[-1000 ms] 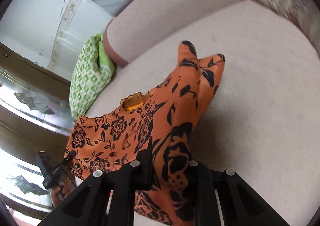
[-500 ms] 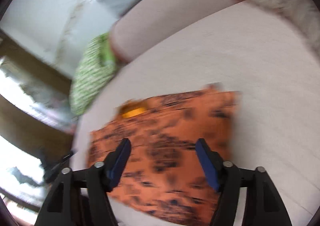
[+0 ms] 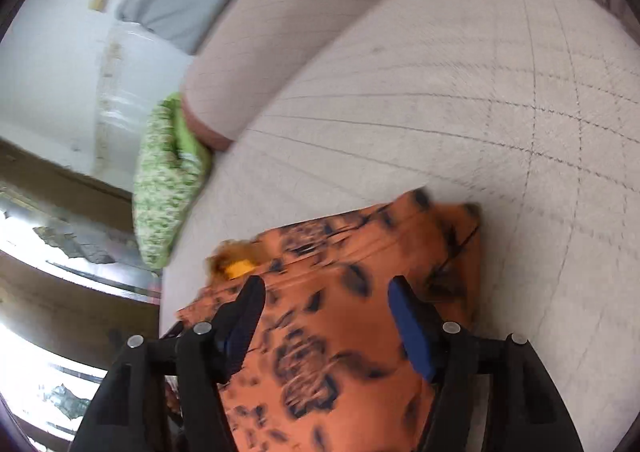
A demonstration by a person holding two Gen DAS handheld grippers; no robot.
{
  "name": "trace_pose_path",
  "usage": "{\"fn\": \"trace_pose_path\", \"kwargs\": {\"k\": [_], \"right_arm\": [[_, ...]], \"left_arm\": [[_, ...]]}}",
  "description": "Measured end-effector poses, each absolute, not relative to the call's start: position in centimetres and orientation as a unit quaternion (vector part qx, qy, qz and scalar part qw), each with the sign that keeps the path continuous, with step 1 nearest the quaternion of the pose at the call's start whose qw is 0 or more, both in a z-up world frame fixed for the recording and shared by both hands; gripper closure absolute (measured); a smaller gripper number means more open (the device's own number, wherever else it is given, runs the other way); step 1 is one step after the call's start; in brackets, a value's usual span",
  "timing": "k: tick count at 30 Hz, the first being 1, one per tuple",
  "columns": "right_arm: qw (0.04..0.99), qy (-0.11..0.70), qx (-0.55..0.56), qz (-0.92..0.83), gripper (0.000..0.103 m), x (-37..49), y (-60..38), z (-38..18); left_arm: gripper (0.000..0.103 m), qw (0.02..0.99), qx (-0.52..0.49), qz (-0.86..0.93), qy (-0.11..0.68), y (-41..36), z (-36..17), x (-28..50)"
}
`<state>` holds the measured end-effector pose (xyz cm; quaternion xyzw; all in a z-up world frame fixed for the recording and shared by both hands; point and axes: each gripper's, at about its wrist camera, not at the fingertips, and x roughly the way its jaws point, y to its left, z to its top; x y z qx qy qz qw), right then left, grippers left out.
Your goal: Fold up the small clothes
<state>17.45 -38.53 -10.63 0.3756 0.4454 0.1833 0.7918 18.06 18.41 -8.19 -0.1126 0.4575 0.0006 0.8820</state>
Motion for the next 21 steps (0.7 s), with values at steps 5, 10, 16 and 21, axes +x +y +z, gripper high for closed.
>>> {"fn": "trace_pose_path", "kwargs": {"k": [5, 10, 16, 21], "right_arm": [[0.781, 0.493, 0.346, 0.168, 0.02, 17.6, -37.4, -13.5], [0.813, 0.439, 0.358, 0.139, 0.022, 14.7, -38.2, -9.4], [0.785, 0.45, 0.354, 0.236, 0.02, 8.4, -34.4, -8.7], [0.759, 0.482, 0.418, 0.128, 0.026, 7.4, -35.8, -15.8]], "left_arm": [[0.031, 0.887, -0.066, -0.017, 0.457, 16.5, -8.6, 16.5], [0.03, 0.864, -0.1, 0.023, 0.493, 17.1, -9.9, 16.2], [0.021, 0.894, -0.116, -0.014, 0.433, 15.8, -6.0, 10.3], [0.016, 0.866, -0.075, 0.001, 0.495, 13.8, -10.6, 8.5]]}}
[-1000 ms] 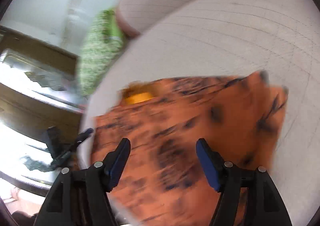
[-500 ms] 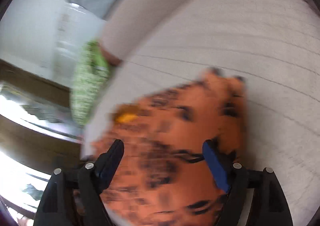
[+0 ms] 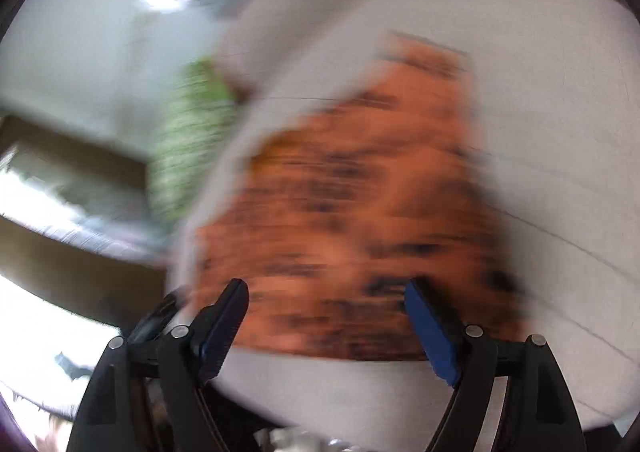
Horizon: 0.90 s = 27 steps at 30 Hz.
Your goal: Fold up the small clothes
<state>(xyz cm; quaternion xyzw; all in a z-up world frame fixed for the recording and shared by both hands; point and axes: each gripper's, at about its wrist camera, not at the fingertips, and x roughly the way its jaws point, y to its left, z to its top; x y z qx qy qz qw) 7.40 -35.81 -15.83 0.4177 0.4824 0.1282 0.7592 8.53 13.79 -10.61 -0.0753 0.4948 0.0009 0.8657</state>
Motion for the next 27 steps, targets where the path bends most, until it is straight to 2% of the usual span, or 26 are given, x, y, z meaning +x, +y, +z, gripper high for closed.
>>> {"fn": "trace_pose_path", "kwargs": {"k": [1, 4, 6, 8, 10, 11, 12, 13, 20, 27], "right_arm": [[0.76, 0.469, 0.433, 0.121, 0.026, 7.2, -36.7, -15.5], [0.805, 0.434, 0.39, 0.11, 0.024, 5.3, -36.0, -11.9], [0.801, 0.421, 0.395, 0.158, 0.02, 5.0, -35.3, -11.0], [0.8, 0.428, 0.386, 0.166, 0.018, 5.6, -35.1, -11.6], [0.786, 0.47, 0.386, 0.11, 0.018, 7.1, -36.1, -14.9], [0.764, 0.465, 0.438, 0.094, 0.025, 7.1, -37.4, -16.2], [0.758, 0.442, 0.471, 0.094, 0.025, 6.5, -37.9, -15.7], [0.762, 0.438, 0.467, 0.094, 0.025, 6.2, -38.2, -14.8], [0.791, 0.409, 0.433, 0.139, 0.024, 4.1, -37.3, -10.3], [0.834, 0.417, 0.309, 0.189, 0.023, 10.2, -31.1, -7.4]], "left_arm": [[0.016, 0.857, -0.069, 0.005, 0.511, 13.8, -11.6, 8.7], [0.016, 0.877, -0.073, 0.007, 0.475, 13.7, -9.4, 7.4], [0.016, 0.887, -0.097, -0.007, 0.451, 13.7, -8.1, 6.7], [0.013, 0.892, -0.093, -0.011, 0.443, 13.4, -7.7, 6.4], [0.013, 0.881, -0.082, -0.013, 0.466, 13.3, -9.1, 6.8], [0.013, 0.867, -0.075, 0.0, 0.493, 13.4, -10.2, 7.4], [0.013, 0.856, -0.076, 0.007, 0.511, 13.8, -11.0, 7.7], [0.013, 0.865, -0.084, 0.002, 0.495, 14.2, -10.5, 7.3], [0.013, 0.89, -0.089, 0.019, 0.446, 14.0, -6.4, 6.8], [0.013, 0.893, -0.069, 0.01, 0.445, 10.5, -5.7, 7.7]]}}
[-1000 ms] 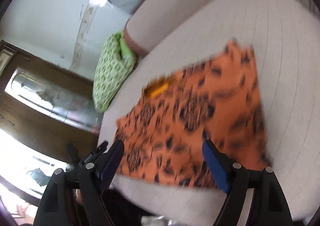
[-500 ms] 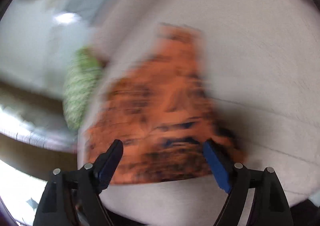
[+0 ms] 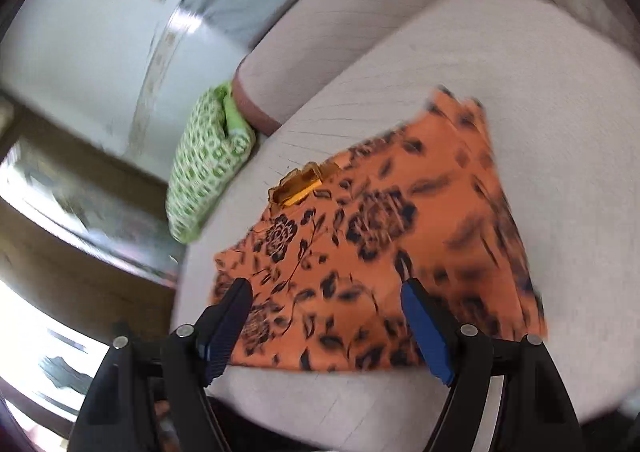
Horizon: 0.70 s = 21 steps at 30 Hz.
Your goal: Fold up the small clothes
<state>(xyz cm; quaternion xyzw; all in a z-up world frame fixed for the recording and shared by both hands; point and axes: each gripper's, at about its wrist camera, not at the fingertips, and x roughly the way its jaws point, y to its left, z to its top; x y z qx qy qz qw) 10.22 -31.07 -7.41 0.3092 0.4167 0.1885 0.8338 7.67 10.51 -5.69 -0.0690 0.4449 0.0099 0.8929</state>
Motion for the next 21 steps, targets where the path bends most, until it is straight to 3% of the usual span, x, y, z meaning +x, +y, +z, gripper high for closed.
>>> {"fn": "trace_pose_path", "kwargs": {"k": [4, 5, 10, 14, 19, 21], "right_arm": [[0.815, 0.494, 0.288, 0.096, 0.021, 14.2, -31.2, -13.1], [0.808, 0.494, 0.308, 0.09, 0.024, 14.3, -31.7, -14.0], [0.837, 0.437, 0.307, 0.12, 0.022, 12.5, -31.0, -10.8], [0.817, 0.472, 0.317, 0.092, 0.018, 14.2, -32.4, -14.3], [0.854, 0.421, 0.282, 0.115, 0.018, 11.9, -30.9, -9.1], [0.853, 0.427, 0.275, 0.119, 0.017, 11.6, -30.6, -9.8]], "left_arm": [[0.013, 0.889, -0.071, 0.008, 0.451, 10.0, -5.9, 7.9], [0.013, 0.888, -0.071, 0.008, 0.454, 10.0, -6.0, 7.8], [0.013, 0.885, -0.068, 0.004, 0.46, 9.9, -6.3, 7.6], [0.013, 0.885, -0.073, 0.0, 0.46, 9.8, -6.2, 7.1], [0.013, 0.89, -0.067, 0.006, 0.451, 10.4, -5.9, 6.0], [0.013, 0.888, -0.078, 0.002, 0.452, 10.7, -6.1, 5.8]]}}
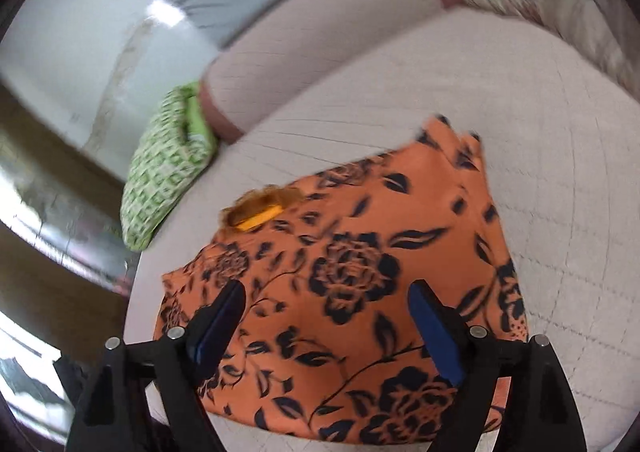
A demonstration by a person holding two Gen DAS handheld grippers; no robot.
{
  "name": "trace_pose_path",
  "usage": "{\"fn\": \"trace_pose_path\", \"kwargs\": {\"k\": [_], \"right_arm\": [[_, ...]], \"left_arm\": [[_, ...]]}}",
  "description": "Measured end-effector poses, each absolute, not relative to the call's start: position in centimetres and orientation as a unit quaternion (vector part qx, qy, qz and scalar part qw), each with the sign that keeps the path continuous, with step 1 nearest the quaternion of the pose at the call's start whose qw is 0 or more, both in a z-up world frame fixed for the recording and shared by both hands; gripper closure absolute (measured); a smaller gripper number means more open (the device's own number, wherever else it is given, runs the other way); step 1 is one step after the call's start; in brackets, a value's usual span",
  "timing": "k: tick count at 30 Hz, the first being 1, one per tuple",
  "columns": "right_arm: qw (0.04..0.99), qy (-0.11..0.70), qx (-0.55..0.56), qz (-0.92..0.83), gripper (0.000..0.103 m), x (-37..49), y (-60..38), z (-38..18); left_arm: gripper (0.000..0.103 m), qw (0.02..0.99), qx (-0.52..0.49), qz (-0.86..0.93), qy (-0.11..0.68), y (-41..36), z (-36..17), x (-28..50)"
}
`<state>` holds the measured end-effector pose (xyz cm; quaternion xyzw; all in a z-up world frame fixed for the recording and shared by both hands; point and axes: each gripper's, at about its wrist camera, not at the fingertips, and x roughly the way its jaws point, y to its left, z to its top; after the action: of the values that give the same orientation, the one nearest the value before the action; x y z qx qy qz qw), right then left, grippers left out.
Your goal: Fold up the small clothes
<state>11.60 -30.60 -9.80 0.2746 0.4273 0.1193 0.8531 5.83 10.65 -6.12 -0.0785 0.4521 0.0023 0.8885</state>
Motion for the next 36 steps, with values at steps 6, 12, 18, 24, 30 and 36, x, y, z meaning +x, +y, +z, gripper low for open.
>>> {"fn": "trace_pose_path", "kwargs": {"k": [6, 12, 18, 24, 30, 36], "right_arm": [[0.835, 0.444, 0.311, 0.093, 0.017, 11.0, -32.4, -11.2], [0.809, 0.434, 0.392, 0.055, 0.017, 4.8, -36.5, -11.2], [0.76, 0.445, 0.473, 0.029, 0.017, 2.0, -37.5, -14.6], [0.745, 0.419, 0.517, 0.041, 0.019, 4.3, -37.1, -16.6], [0.804, 0.402, 0.438, 0.014, 0.093, 4.0, -36.1, -13.1], [0.783, 0.469, 0.41, 0.006, 0.082, 4.6, -35.4, -15.8]], "left_arm": [[0.013, 0.874, -0.045, -0.002, 0.484, 10.2, -8.4, 6.2], [0.013, 0.892, -0.058, -0.01, 0.448, 9.4, -7.1, 5.8], [0.013, 0.893, -0.053, -0.035, 0.445, 6.8, -7.7, 7.2], [0.013, 0.889, -0.03, -0.037, 0.456, 5.0, -9.6, 8.2], [0.013, 0.896, -0.018, -0.037, 0.443, 5.1, -9.0, 7.9], [0.013, 0.881, 0.006, -0.025, 0.472, 5.5, -10.6, 9.7]]}}
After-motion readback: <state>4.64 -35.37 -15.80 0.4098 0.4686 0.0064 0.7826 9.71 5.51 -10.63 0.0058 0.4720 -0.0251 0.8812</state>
